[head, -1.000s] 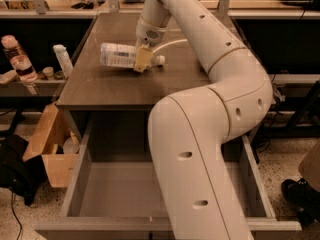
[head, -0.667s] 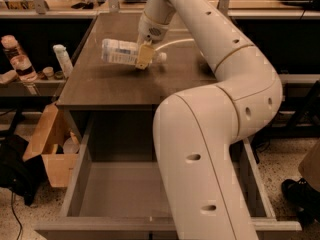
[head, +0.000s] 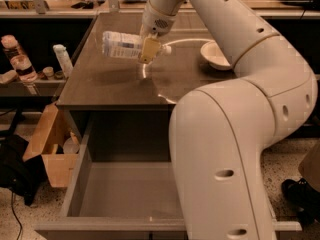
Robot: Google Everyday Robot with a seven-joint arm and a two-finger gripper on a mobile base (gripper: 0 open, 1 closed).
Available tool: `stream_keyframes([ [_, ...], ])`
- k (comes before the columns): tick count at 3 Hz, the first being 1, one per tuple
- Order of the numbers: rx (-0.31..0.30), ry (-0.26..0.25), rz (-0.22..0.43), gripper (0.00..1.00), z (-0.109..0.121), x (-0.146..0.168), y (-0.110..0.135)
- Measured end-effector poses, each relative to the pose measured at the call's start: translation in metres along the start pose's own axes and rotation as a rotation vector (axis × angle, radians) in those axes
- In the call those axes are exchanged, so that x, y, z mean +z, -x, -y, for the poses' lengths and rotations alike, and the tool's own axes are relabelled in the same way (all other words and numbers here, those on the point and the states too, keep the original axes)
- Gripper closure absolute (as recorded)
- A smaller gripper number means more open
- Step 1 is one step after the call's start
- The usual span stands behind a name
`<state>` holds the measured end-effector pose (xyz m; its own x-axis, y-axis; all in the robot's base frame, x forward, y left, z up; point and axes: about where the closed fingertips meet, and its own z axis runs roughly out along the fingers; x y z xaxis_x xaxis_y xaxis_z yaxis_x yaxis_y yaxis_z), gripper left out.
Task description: Place blue plastic bottle into top drawer
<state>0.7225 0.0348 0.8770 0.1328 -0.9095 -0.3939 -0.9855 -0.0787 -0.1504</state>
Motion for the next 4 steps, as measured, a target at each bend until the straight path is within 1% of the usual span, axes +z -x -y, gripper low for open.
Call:
stream_keyframes([
  [1, 0.005, -0.015, 0.01, 1.0, -0.023, -0.012, -0.002],
  [2, 0.038, -0.057, 0.033, 1.0, -0.05, -0.027, -0.001],
  [3, 0.089, -0.093, 0.051, 1.0, -0.087, -0.036, 0.003],
  [4, 0.147, -0.106, 0.038, 1.0, -0.125, -0.03, 0.0],
])
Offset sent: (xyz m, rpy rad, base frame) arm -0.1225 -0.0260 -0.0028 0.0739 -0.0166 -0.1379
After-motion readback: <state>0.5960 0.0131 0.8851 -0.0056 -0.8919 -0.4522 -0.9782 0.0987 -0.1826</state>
